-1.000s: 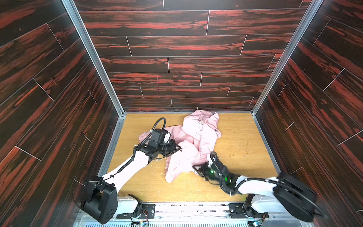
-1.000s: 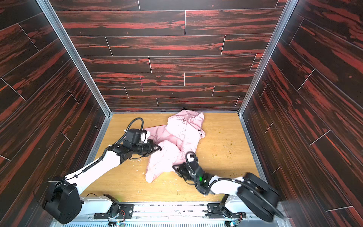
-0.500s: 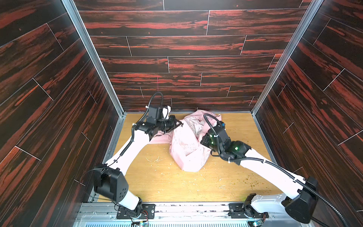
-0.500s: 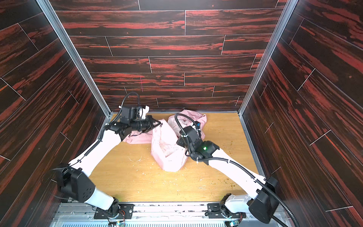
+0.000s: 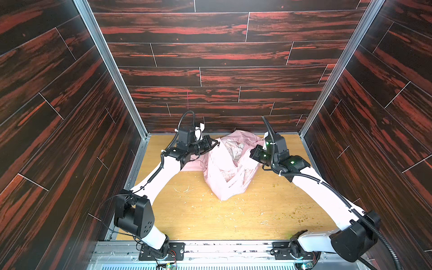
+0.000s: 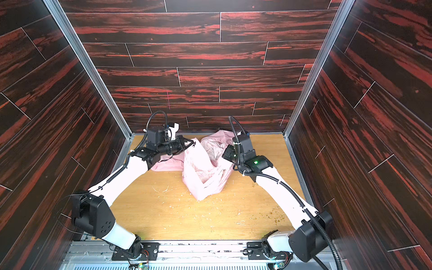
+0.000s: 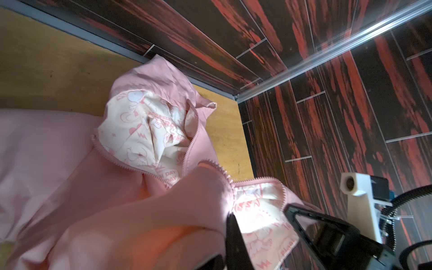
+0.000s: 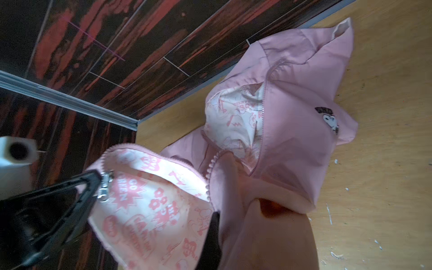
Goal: Zip up the jacket
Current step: 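Lift both held zipper edges and carry them away from the robot, then raise both grippers high, holding the jacket hem up off the table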
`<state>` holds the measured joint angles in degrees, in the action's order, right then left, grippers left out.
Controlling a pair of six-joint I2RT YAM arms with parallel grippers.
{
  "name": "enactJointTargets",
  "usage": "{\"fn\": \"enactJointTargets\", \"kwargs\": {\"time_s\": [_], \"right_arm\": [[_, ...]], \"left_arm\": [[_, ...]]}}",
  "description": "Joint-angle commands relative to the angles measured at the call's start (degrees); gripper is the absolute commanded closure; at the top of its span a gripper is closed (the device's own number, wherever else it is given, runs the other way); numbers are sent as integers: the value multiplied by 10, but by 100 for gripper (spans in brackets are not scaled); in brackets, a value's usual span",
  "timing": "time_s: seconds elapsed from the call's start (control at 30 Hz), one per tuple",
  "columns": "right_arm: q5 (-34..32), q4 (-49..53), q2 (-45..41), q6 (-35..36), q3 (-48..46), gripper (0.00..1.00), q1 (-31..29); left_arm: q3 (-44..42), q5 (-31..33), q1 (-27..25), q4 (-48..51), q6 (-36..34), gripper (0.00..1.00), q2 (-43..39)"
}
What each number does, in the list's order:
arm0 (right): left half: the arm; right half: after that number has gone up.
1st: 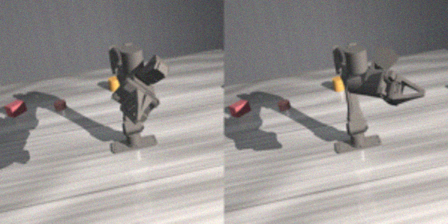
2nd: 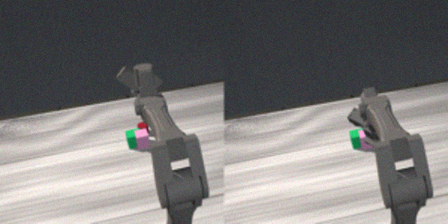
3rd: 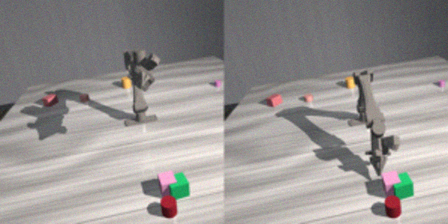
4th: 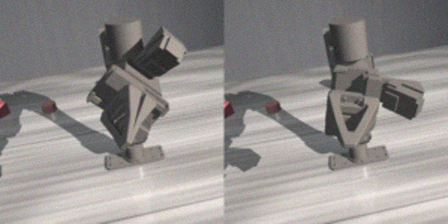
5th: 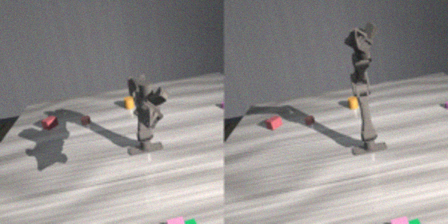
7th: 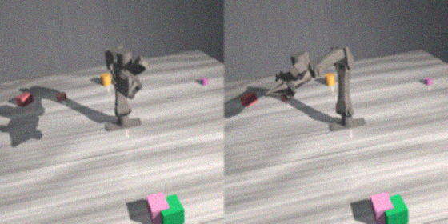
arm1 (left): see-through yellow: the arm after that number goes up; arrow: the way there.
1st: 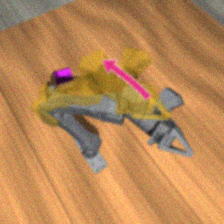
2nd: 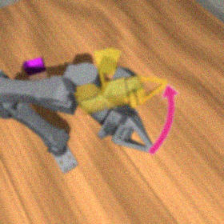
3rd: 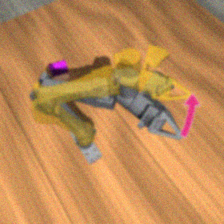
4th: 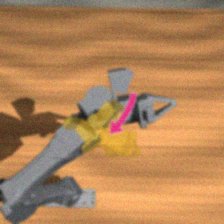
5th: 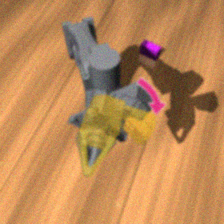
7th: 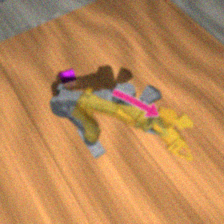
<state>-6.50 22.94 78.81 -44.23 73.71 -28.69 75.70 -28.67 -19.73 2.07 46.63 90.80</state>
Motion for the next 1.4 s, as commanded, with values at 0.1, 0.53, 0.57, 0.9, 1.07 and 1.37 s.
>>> {"fn": "enactJointTargets", "kwargs": {"time_s": [0.1, 0.53, 0.57, 0.9, 1.07, 1.37], "right_arm": [[127, -78, 26, 38, 24, 100, 43], [327, -305, 61, -66, 17, 100, 77], [331, -320, 62, -75, 19, 100, 76], [295, -423, 72, -117, 31, 100, 50], [269, -507, 85, -144, 25, 100, 39], [276, -548, 121, -156, 74, 100, 32]], "left_arm": [[52, 30, -6, -30, -16, 100, -20], [-52, 15, -14, -293, 67, 100, -84], [-61, 9, -14, -323, 68, 100, -86], [-26, -68, -22, -511, 181, 100, -30], [-10, -59, -24, -597, 258, 100, 4], [-8, -60, -25, -609, 284, 100, 22]]}}
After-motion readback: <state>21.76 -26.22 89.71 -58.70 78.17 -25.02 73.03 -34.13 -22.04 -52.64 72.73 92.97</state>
